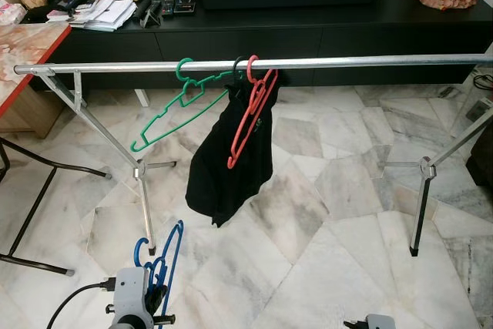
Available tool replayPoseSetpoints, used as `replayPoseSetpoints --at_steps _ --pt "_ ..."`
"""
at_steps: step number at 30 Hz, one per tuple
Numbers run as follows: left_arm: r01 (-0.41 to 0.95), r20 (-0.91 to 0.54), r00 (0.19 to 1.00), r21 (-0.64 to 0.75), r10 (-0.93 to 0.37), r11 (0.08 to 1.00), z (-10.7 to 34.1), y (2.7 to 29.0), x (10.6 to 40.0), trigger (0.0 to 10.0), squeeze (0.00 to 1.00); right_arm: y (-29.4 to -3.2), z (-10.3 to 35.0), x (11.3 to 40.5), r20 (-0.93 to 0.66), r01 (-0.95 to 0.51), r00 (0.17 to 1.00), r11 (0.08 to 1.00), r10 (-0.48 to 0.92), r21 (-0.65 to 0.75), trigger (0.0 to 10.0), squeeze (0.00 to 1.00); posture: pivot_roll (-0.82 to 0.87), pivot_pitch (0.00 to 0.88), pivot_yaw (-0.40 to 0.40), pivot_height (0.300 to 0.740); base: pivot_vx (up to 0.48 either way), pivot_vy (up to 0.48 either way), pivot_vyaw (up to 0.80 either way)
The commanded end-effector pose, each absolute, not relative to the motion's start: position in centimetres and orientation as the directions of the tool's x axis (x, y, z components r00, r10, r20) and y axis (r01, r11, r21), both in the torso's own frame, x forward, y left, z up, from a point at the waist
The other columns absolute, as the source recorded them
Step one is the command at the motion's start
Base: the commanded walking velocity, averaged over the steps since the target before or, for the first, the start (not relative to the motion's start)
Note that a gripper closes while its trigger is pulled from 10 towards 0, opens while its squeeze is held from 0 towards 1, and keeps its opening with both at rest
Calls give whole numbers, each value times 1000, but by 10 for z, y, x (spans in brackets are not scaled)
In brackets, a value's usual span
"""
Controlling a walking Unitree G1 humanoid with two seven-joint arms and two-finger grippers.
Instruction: Hang hanger
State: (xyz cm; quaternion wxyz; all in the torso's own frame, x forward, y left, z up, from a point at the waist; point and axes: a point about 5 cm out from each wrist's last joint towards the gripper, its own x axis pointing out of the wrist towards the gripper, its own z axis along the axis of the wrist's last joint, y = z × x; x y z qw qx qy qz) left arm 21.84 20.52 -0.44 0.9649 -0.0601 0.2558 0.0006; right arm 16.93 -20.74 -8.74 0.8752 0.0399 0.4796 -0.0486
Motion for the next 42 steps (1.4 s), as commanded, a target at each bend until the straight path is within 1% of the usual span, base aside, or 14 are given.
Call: replayPoseSetpoints --at_steps 1,5,9,16,24,27,32,35,42 --pt "-35 -499 866 -121 -30 992 -6 206 213 10000 0 -206 -92 159 -861 123 506 992 -41 25 10000 0 -52 190 26 740 375 0 0" --pt "-34 -501 865 -121 -32 992 -7 206 212 10000 0 -208 -94 155 -867 120 497 993 -43 19 10000 0 -51 186 26 740 374 0 0" --pt "-26 -500 865 -121 -39 992 -7 205 213 10000 0 -215 -95 147 -878 116 477 993 -51 5 10000 0 -52 181 25 740 377 0 0" --pt "-6 -491 870 -110 -49 994 -5 204 214 10000 0 -225 -95 141 -883 114 465 993 -62 -9 10000 0 -53 177 26 740 0 0 0" --pt "19 -496 866 -101 -66 995 -6 202 214 10000 0 -221 -96 141 -885 117 463 993 -57 -3 10000 0 -55 178 27 740 0 0 0" --pt "31 -492 868 -96 -75 995 -5 200 213 10000 0 -224 -95 142 -879 131 473 991 -60 2 10000 0 -54 189 24 740 0 0 0" --pt "37 -491 868 -91 -77 995 -5 200 213 10000 0 -227 -94 142 -877 149 476 989 -73 -1 10000 0 -54 194 24 740 0 -354 0" --pt "36 -491 868 -89 -76 995 -5 200 213 10000 0 -228 -95 140 -883 138 464 990 -72 -9 10000 0 -54 196 23 740 0 -404 0" --pt "34 -489 869 -90 -74 995 -5 200 214 10000 0 -225 -97 138 -893 115 446 993 -61 -11 10000 0 -49 199 23 740 0 -406 -647"
